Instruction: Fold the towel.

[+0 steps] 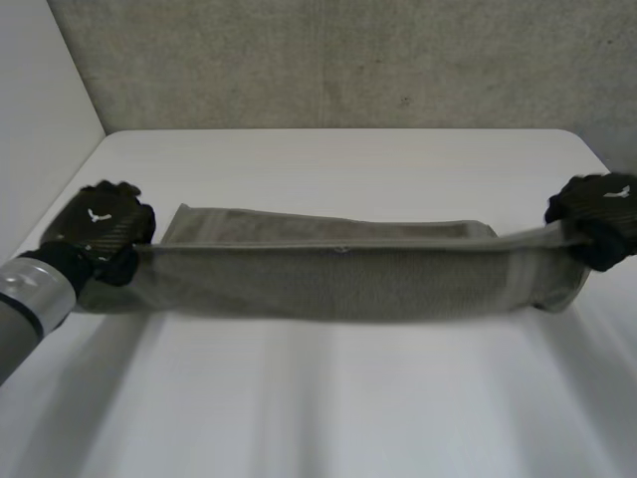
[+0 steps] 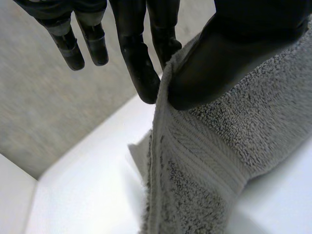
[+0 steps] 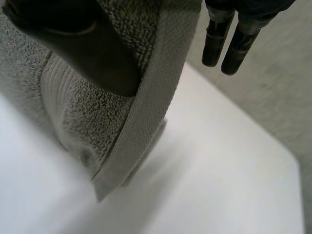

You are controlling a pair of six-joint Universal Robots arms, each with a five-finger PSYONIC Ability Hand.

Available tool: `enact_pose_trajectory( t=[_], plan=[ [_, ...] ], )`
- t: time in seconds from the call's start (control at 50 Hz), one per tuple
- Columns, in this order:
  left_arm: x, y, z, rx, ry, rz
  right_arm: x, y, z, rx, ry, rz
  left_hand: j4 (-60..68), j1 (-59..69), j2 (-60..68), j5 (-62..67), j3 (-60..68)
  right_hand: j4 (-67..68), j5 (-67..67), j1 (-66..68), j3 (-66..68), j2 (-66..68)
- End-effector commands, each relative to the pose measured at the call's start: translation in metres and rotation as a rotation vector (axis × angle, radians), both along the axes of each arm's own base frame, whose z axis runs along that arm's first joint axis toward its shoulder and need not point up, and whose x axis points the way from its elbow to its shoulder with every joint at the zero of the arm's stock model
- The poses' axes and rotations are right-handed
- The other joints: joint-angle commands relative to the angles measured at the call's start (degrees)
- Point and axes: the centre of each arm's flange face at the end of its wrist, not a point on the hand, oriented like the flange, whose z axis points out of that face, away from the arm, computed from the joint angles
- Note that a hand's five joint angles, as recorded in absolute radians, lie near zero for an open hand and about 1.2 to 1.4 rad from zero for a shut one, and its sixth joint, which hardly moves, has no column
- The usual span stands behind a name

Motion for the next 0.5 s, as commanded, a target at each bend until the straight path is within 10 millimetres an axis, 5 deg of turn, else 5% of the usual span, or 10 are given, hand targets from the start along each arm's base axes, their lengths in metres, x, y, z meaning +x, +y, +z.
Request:
enact_pose_trajectory(
  t=[0.02,0.26,0.5],
  plan=[
    [-0.005,-0.016,-0.020,0.056,-0.008,-0.011,0.018,-0.005,-0.023,0.049,0.066,0.014,-3.8,5.3,3.1,3.5,-3.3,-4.4,3.1,3.5,-3.0,4.1],
    [-0.023,-0.057,-0.036,0.054,-0.010,-0.048,0.039,-0.037,-0.040,-0.027,0.082,0.033,-3.8,5.3,3.1,3.5,-3.3,-4.4,3.1,3.5,-3.0,4.1],
    [-0.042,-0.120,-0.063,0.002,-0.023,-0.026,0.044,-0.076,-0.073,-0.060,0.107,-0.003,-3.8,5.3,3.1,3.5,-3.3,-4.4,3.1,3.5,-3.0,4.1]
  ],
)
